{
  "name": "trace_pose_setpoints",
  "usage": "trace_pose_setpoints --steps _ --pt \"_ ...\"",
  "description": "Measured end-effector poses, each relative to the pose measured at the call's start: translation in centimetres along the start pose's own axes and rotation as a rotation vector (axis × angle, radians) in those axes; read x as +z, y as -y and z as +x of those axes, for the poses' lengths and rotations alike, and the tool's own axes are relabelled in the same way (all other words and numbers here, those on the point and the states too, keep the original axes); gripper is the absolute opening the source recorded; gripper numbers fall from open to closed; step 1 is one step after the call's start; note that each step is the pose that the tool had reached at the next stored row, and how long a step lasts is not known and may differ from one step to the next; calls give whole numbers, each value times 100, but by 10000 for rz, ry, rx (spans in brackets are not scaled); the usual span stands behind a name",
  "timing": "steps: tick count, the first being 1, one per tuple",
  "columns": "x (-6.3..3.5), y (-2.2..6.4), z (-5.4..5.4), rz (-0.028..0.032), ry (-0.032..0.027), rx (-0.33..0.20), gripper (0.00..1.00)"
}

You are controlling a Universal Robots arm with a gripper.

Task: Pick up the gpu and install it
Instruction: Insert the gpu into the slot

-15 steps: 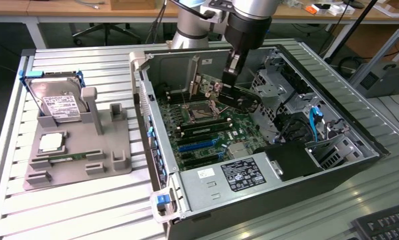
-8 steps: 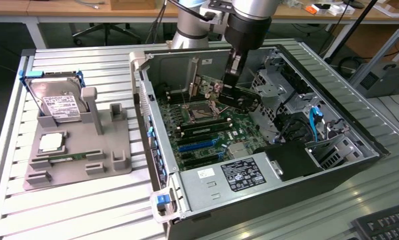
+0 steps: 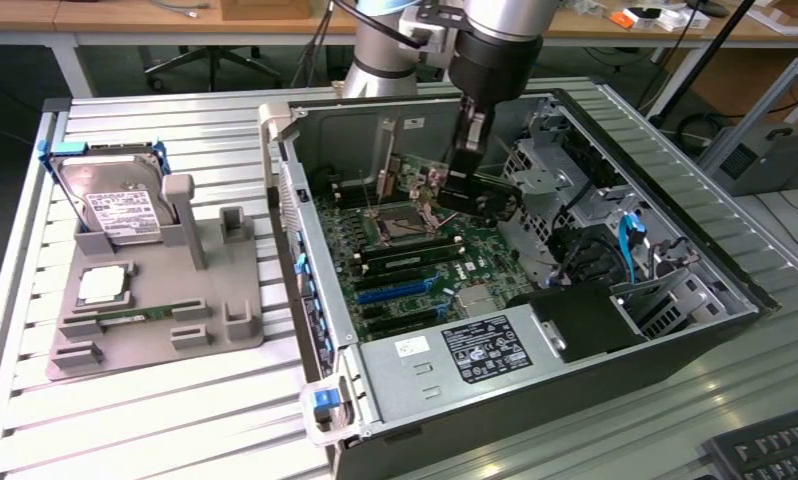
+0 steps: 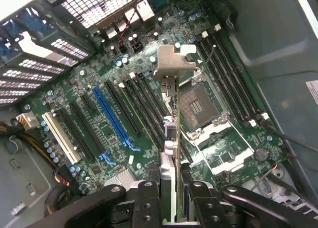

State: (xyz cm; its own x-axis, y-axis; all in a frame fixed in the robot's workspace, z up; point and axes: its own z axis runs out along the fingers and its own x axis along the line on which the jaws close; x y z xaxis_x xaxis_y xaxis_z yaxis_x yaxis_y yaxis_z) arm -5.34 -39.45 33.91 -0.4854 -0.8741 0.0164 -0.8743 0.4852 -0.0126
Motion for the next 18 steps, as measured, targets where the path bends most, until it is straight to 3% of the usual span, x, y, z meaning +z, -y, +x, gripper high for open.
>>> trace_pose_setpoints --steps 13,18 --pt "27 0 0 67 -42 -1991 27" --pt "34 0 -1 86 -57 -2450 27"
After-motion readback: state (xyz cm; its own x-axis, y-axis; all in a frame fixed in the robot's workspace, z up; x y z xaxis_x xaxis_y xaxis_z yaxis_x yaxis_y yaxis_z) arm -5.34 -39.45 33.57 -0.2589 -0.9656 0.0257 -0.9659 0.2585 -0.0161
